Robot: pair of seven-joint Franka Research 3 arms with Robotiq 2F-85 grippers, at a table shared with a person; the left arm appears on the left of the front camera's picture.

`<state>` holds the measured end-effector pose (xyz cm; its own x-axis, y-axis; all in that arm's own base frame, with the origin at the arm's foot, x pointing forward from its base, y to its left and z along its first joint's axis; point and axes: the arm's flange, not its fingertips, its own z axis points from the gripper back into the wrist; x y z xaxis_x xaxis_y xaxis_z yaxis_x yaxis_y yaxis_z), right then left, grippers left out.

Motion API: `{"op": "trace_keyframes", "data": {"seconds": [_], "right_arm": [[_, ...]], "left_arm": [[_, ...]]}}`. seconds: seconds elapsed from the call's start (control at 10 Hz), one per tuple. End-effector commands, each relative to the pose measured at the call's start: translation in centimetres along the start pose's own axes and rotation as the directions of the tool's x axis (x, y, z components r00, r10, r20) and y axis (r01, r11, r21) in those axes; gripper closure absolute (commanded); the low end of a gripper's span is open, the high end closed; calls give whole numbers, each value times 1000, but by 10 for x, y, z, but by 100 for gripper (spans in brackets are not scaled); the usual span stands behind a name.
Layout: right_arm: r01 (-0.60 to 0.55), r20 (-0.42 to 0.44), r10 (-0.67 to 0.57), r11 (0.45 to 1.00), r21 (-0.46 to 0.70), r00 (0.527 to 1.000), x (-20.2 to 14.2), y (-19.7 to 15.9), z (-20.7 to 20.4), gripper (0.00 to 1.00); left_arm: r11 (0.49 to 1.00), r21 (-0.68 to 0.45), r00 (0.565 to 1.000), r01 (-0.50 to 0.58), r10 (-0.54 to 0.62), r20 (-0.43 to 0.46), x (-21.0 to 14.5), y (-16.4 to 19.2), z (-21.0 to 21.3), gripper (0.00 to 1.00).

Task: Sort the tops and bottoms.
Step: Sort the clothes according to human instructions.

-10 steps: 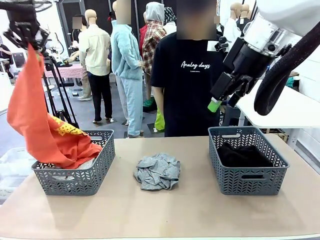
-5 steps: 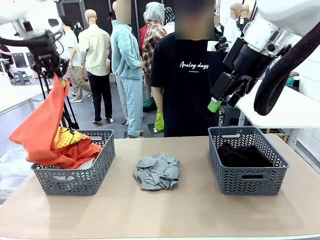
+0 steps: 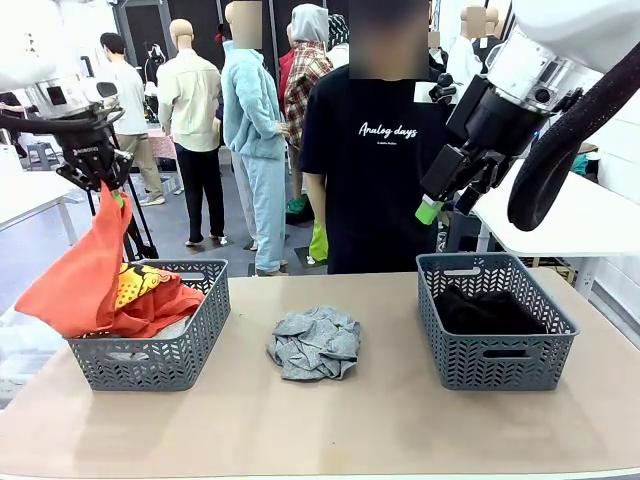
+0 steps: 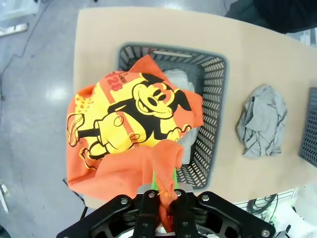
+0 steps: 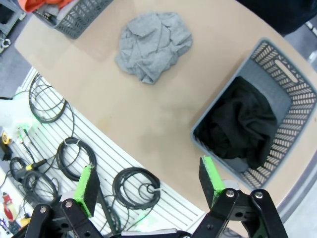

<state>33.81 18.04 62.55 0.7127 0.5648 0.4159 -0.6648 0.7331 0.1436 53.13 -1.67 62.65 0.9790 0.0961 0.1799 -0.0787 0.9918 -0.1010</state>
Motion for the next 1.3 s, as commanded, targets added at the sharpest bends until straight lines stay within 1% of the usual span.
{"op": "trace_keyframes", "data": {"seconds": [0.0,0.1,0.2,0.3,0.4,0.5,0.6,0.8,0.9,1.1,1.2], "right_arm": [[-2,-7,2,1000,-12,1000,-4,-1,-2,0],[-2,-7,2,1000,-12,1000,-4,-1,-2,0],[-2,-7,2,1000,-12,1000,-4,-1,-2,0],[-2,-7,2,1000,-12,1000,-4,-1,-2,0],[-2,-7,2,1000,-12,1000,-4,-1,-2,0],[-2,-7,2,1000,-12,1000,-4,-1,-2,0],[-2,-7,2,1000,-12,1000,-4,-1,-2,0],[-2,-7,2,1000,-12,1000,-4,-1,-2,0],[-2,-7,2,1000,-12,1000,-4,-1,-2,0],[-2,-7,2,1000,-12,1000,-4,-1,-2,0],[-2,-7,2,1000,-12,1000,-4,-1,-2,0]], "left_arm": [[1000,7,1000,-6,6,-17,-2,5,-8,100],[993,-75,992,88,-94,-85,8,6,-41,100],[979,-147,980,144,-162,-119,17,-2,-76,100],[957,-212,971,198,-221,-92,23,-13,-101,100],[925,-270,957,266,-287,-40,23,-28,-115,100],[900,-298,941,318,-338,-18,19,-39,-122,100],[896,-293,934,333,-355,-27,17,-42,-131,100],[909,-254,935,331,-352,-42,16,-31,-158,100],[919,-240,935,313,-342,-91,12,-25,-176,100],[929,-196,938,313,-335,-93,15,-12,-201,100],[929,-215,942,301,-325,-88,17,-7,-208,100]]}}
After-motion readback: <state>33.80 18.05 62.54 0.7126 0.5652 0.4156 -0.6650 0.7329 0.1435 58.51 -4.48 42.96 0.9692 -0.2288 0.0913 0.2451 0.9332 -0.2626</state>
